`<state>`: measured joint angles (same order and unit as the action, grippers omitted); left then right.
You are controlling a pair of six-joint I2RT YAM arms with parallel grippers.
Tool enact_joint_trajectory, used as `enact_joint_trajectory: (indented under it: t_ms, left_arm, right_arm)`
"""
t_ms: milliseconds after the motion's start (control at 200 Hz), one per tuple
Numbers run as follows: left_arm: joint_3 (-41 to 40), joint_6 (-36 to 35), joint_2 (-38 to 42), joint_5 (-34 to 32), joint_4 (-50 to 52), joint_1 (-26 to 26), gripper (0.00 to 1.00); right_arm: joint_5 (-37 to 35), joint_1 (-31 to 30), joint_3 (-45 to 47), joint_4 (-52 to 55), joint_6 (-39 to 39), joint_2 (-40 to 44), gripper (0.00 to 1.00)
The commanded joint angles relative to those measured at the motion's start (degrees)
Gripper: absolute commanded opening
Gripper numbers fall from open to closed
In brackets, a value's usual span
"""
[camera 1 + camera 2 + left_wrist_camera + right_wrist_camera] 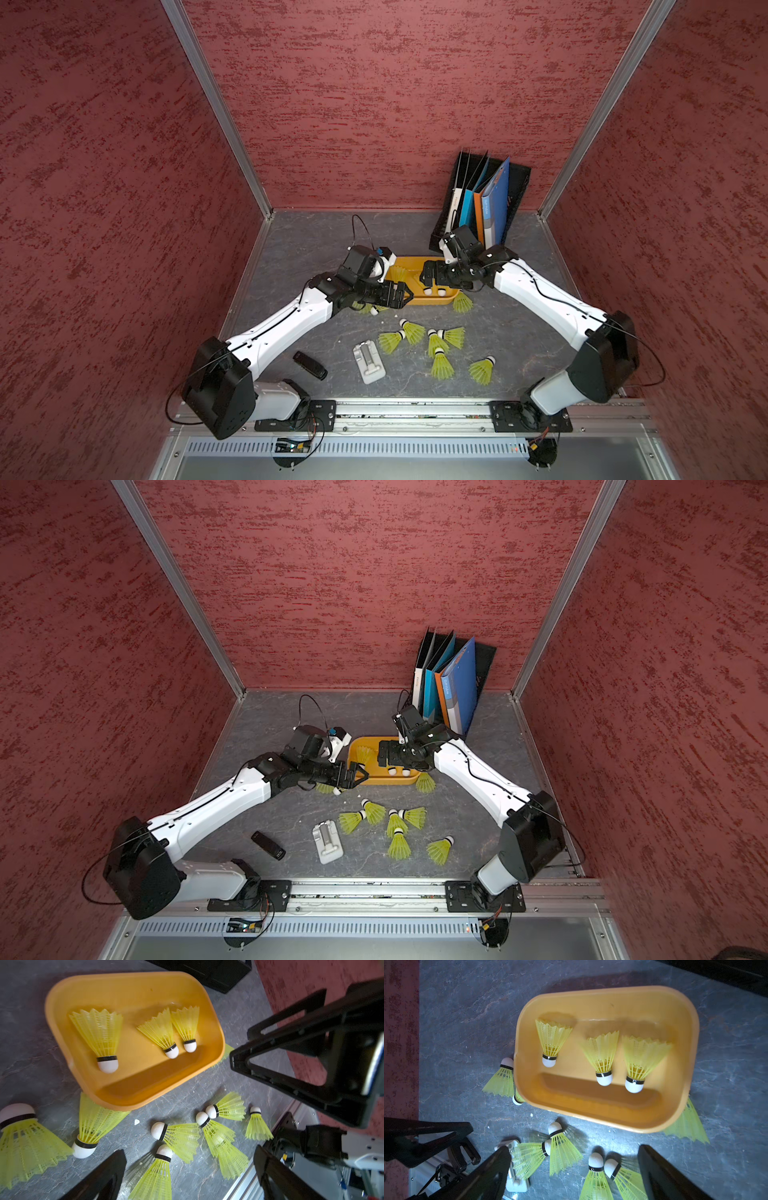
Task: Put the shuttlecocks into the storage box
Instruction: Place the shuttlecock in the storage box, then pick up the shuttlecock at the center of the board.
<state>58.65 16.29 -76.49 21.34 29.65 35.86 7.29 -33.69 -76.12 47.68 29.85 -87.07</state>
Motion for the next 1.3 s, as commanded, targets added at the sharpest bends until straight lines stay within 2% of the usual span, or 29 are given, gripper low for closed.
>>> enact_joint_trajectory:
  t_ms: [0,105,210,386,571,681,882,942,1037,1167,1197,1297]
  left_arm:
    - [2.6,-8.2,0.0,1.9,2.6,1.2,1.0]
    - [3.1,-14.4,-0.2,1.7,5.2,4.2,1.0]
    - [4.4,-18.8,-1.7,-1.8,9.8,6.6,0.97]
    - [4.4,-18.1,-2.4,-3.9,11.5,6.8,0.95]
    - [4.2,-21.7,-0.8,-11.1,14.5,6.7,0.94]
    - [4.6,-23.8,-0.2,-13.0,16.3,4.9,0.93]
    - [3.5,-21.6,0.7,-10.5,18.2,-3.6,0.86]
    - [2.6,-21.6,0.6,-11.1,18.0,-4.1,0.83]
    - [1.5,-21.7,-0.5,-11.1,16.8,-4.2,0.71]
    - [-0.3,-21.7,-1.7,-11.2,12.9,-4.3,0.68]
    - [-0.4,-21.7,-2.0,-11.2,11.9,-4.3,0.68]
    - [-0.1,-22.7,-3.7,-11.2,9.9,-4.5,0.68]
  right_arm:
    - [-1.6,-1.1,2.5,2.7,0.5,4.7,0.98]
    - [-2.5,-1.9,5.7,3.7,0.6,8.5,0.98]
    - [-2.7,-2.5,9.3,4.4,0.9,12.0,0.97]
    - [-2.2,-3.4,13.7,5.2,1.3,16.6,0.95]
    - [-2.4,-3.9,16.3,5.7,0.8,19.6,0.94]
    - [-2.3,-4.0,16.7,5.5,0.4,20.0,0.93]
    - [-2.8,-4.5,15.4,5.7,-0.2,19.5,0.93]
    - [-2.8,-4.7,15.3,5.6,-0.3,19.6,0.93]
    - [-2.5,-4.9,15.5,4.9,-0.3,19.5,0.93]
    - [1.6,-5.5,16.3,1.4,-0.3,19.2,0.93]
    - [2.7,-6.0,16.5,0.1,-0.5,19.2,0.98]
    - [7.8,-6.8,19.0,-6.2,0.8,19.8,0.98]
